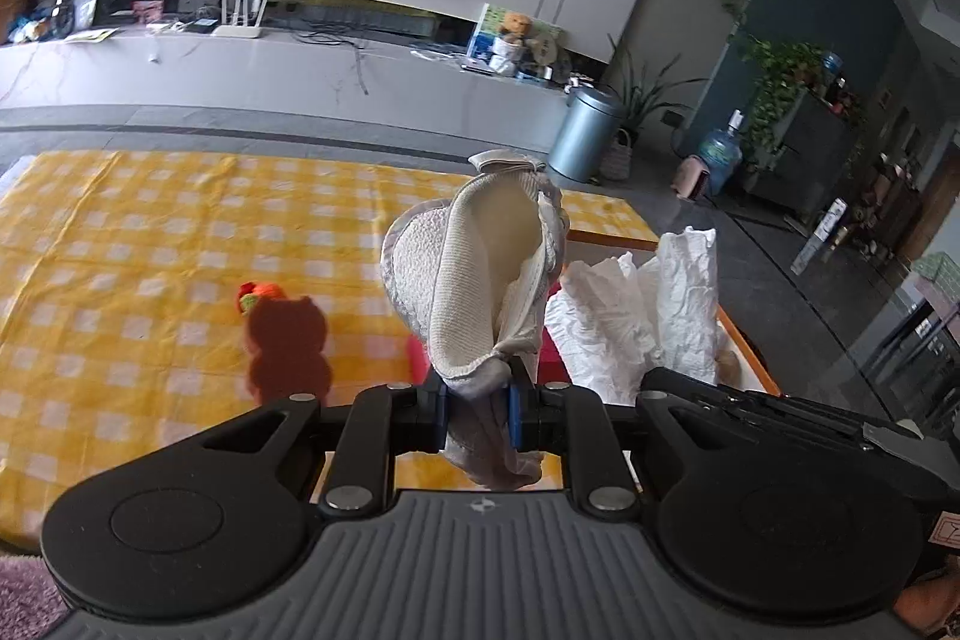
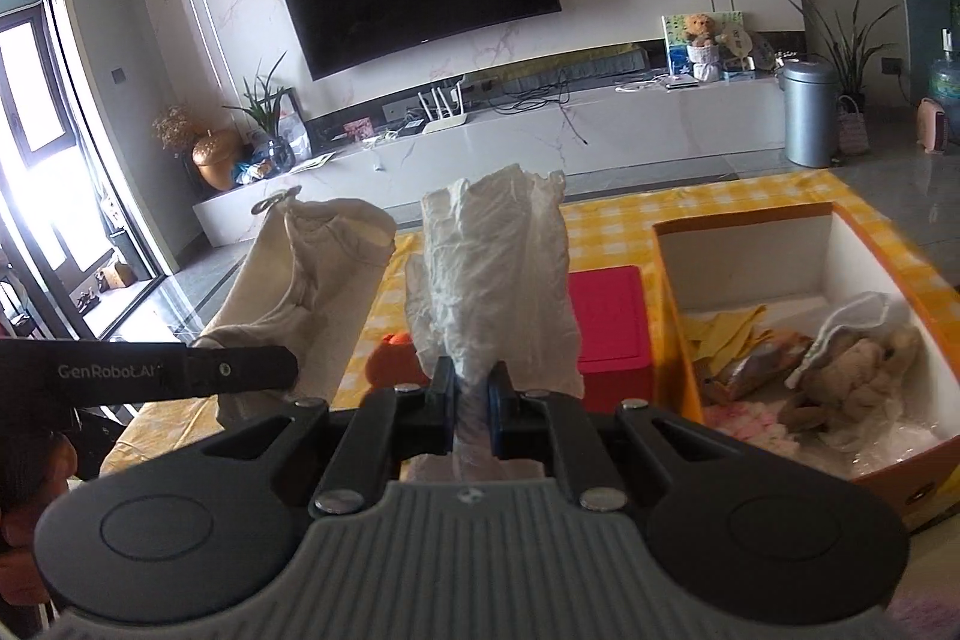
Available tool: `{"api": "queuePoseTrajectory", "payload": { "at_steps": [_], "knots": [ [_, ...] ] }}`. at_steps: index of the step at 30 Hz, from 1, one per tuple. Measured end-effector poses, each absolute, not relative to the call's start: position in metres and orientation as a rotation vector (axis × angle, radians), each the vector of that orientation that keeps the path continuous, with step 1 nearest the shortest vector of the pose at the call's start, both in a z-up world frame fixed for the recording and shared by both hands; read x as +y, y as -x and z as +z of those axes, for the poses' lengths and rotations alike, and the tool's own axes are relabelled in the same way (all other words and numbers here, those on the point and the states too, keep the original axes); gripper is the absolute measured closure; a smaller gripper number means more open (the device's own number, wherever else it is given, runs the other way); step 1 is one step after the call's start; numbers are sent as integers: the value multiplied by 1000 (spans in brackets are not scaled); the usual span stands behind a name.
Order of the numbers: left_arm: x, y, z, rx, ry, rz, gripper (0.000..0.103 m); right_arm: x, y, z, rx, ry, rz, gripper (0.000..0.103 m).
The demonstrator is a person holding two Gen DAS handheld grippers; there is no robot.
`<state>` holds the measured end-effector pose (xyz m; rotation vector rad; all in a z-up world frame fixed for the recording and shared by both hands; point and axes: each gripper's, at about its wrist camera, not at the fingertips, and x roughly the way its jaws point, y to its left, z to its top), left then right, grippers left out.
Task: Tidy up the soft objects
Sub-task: 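Carry the terry pad and plastic bag into the orange box and open both tools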
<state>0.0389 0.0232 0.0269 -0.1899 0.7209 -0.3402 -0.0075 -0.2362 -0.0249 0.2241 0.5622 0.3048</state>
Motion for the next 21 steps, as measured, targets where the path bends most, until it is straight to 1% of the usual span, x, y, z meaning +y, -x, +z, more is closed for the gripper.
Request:
{"api": "queuePoseTrajectory", "payload": {
  "at_steps": [7,12,21],
  "knots": [
    [-46,-76,34,747,98,-481,83,-290,-1,-16,540,-150,229,95],
    [-94,-107,34,767,20,-546,83,-330,-25,-13,543,-122,180,95],
    [-149,-160,10,817,-81,-588,83,-384,-82,-23,594,-110,126,95]
  ]
}}
